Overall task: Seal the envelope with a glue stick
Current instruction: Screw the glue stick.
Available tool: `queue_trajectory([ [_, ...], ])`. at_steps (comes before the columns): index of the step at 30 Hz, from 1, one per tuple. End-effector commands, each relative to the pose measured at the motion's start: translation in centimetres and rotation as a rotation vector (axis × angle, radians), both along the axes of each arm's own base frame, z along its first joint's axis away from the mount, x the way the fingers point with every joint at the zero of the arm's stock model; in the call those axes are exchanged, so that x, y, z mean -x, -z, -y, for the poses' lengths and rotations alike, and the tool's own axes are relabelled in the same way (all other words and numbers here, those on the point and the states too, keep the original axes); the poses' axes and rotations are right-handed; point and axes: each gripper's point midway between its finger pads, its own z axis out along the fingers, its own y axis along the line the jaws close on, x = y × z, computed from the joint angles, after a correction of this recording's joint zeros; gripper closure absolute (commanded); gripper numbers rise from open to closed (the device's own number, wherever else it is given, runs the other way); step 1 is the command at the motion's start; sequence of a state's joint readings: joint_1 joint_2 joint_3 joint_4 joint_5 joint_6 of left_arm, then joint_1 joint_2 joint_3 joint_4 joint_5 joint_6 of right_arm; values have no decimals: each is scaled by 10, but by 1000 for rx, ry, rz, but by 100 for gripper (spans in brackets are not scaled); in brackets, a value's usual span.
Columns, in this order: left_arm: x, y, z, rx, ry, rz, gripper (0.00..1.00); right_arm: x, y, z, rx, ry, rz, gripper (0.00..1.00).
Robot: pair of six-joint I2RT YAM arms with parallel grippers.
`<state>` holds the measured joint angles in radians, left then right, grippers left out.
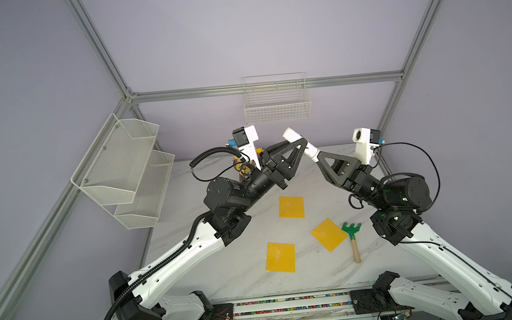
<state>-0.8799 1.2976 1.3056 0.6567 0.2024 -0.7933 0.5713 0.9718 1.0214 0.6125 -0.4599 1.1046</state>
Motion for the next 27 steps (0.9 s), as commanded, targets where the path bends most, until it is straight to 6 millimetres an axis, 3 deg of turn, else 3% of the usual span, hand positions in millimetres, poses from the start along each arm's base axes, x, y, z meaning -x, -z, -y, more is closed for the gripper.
queue_trajectory([
  [1, 3, -14, -14, 50, -24, 7, 100, -9, -10, 15, 194, 361, 267, 100],
  [5, -3, -7, -14, 64, -28, -34, 100, -1, -19, 9, 408, 657, 799, 100],
  [8, -7, -4, -11, 84, -8, -60, 100, 8, -11, -6, 534, 782, 1183, 100],
  [10, -8, -4, -9, 103, 10, -70, 100, 12, -3, -11, 563, 837, 1341, 100],
  [12, -7, -6, -7, 99, 20, -63, 100, 14, -3, -12, 565, 849, 1378, 100],
  [13, -7, -6, -6, 94, 22, -64, 100, 14, -4, -12, 574, 834, 1361, 97],
  [15, -7, -6, -6, 99, 25, -66, 100, 15, -7, -6, 578, 806, 1271, 79],
  [18, -3, -9, -7, 98, 31, -48, 100, 13, -26, 17, 461, 803, 1005, 54],
  [19, -3, -9, -8, 93, 27, -44, 100, 13, -30, 23, 417, 774, 911, 50],
  [23, -2, -10, -10, 96, 25, -45, 100, 10, -37, 30, 268, 558, 552, 50],
  [27, 0, -11, -13, 82, 4, -26, 100, -13, -24, 32, 54, 302, 26, 49],
])
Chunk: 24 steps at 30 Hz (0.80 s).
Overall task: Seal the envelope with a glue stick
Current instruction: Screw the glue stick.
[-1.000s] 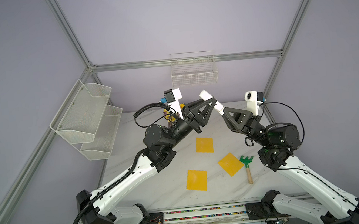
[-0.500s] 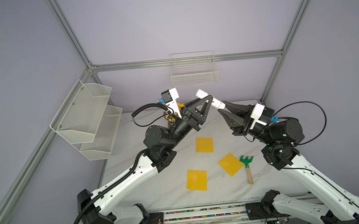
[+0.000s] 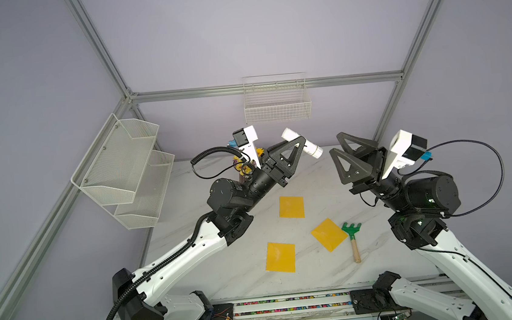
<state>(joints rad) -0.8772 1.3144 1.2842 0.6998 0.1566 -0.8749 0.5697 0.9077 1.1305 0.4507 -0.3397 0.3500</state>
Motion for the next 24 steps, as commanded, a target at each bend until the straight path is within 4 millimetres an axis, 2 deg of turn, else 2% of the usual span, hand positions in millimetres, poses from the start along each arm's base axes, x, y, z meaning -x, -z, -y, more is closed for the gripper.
queue_trajectory([
  [1, 11, -18, -13, 32, -12, 48, 100, -28, 21, 1, -312, -278, -578, 49],
  [4, 12, -21, -13, 27, -11, 60, 100, -26, 31, -13, -383, -471, -764, 49],
  [8, 10, -22, -13, 27, -24, 58, 100, -16, 35, -24, -387, -630, -802, 48],
  [11, 13, -26, -14, 33, -24, 71, 100, -18, 43, -33, -370, -674, -852, 51],
  [14, 12, -27, -14, 35, -23, 69, 100, -21, 47, -40, -375, -725, -877, 59],
  [20, 11, -25, -15, 33, -28, 64, 100, -20, 43, -35, -412, -747, -843, 72],
  [24, 11, -26, -16, 28, -34, 65, 100, -16, 41, -35, -398, -755, -824, 69],
])
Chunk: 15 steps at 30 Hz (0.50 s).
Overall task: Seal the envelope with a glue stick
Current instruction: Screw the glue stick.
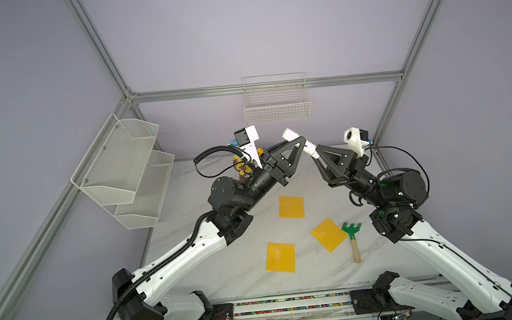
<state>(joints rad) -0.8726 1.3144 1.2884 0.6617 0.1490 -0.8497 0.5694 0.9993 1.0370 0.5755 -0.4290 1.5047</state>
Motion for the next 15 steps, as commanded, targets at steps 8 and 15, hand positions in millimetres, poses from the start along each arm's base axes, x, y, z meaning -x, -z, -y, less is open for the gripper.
queue_trajectory([
  [8, 17, -32, -20, 58, -19, 70, 100, 21, -9, 0, 16, -38, 87, 61],
  [15, 16, -29, -21, 68, -16, 58, 100, 22, -10, 7, 2, -6, 89, 62],
])
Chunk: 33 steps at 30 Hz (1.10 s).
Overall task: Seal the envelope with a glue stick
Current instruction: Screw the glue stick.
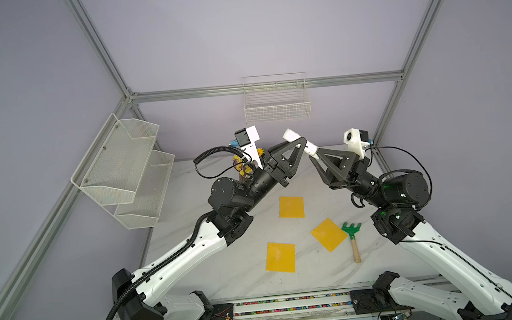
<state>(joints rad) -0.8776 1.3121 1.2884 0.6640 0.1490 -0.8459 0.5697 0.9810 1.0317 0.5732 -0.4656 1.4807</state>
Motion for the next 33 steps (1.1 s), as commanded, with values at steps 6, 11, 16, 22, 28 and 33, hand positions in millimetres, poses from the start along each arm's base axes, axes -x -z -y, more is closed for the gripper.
queue_trajectory([
  [6, 17, -31, -21, 68, -4, 57, 100, 11, -8, 11, -23, 39, 46, 66],
  [11, 15, -29, -20, 68, 0, 46, 100, 11, -13, 11, -22, 47, 67, 78],
  [16, 11, -25, -14, 69, 16, 28, 100, 5, -16, 18, 75, 226, 197, 90],
  [22, 3, -20, -7, 77, 34, -14, 100, -1, -28, 35, 430, 714, 697, 100],
  [28, -3, -15, 0, 106, 74, -61, 100, 51, -19, 19, 546, 1036, 1557, 100],
  [33, -5, -15, 1, 106, 77, -72, 100, 47, -1, 8, 685, 1063, 1755, 100],
])
